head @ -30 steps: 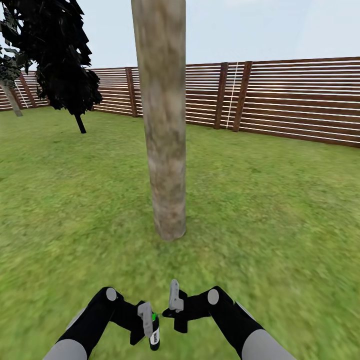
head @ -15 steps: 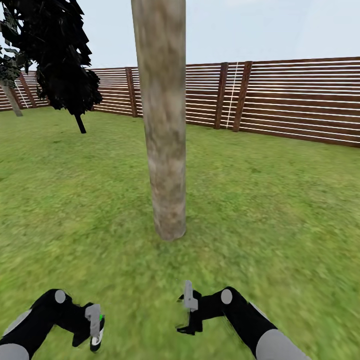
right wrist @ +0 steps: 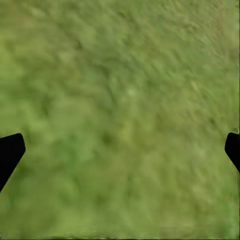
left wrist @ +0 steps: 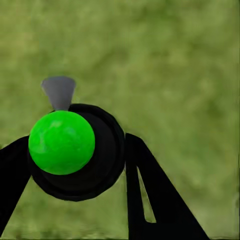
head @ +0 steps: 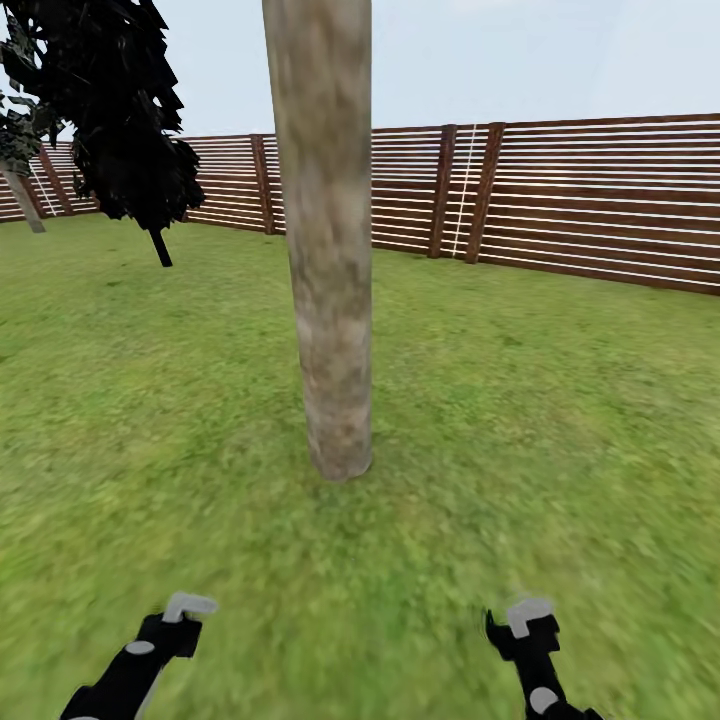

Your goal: In the garden, pick up the pesticide atomizer on the floor and spray pesticide onto both trees until each tree trunk is fully covered.

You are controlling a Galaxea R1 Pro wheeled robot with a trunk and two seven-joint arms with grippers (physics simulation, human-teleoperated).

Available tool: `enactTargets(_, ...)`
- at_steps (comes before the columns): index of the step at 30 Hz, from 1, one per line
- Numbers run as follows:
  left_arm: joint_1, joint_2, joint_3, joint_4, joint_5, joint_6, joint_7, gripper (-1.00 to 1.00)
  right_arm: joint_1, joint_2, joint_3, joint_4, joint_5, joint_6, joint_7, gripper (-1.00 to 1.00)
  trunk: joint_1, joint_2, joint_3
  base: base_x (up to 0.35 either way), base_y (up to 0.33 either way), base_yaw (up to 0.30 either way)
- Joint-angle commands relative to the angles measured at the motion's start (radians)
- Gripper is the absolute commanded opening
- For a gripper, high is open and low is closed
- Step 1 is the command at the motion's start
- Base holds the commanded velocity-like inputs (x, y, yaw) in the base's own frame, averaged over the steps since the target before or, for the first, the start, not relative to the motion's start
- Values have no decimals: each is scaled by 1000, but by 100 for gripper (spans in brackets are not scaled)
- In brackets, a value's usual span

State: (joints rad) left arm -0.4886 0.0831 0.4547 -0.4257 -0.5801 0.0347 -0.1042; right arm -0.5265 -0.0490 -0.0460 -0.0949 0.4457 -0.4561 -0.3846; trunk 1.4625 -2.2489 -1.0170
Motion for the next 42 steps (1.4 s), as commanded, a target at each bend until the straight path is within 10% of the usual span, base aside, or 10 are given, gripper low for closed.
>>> enactTargets(1,-2,-2,-2,15,24,18,13,-100,7,-1,0,5,-56,-15,-12,100,0,0,0,0,0,0)
enactTargets(3,-6,-6,-3,40,64,115,4,-100,20,-5,-1,11,-198,-33,-21,100,0,0,0,0,0,0)
enactTargets(6,-9,-7,-13,37,72,194,-122,-100,27,-7,0,22,-247,-39,13,100,0,0,0,0,0,0)
enactTargets(21,-13,-11,-14,14,71,297,-161,-100,40,-6,-3,48,-260,-39,78,100,0,0,0,209,-151,-72)
enactTargets(33,-13,-15,-68,-196,73,403,-172,-100,40,-4,-2,51,-260,-39,81,100,0,0,0,213,-132,-275)
enactTargets(42,-93,-88,-105,-216,76,406,-184,-100,40,-5,-2,51,-259,-39,81,100,0,0,0,22,-1,-113)
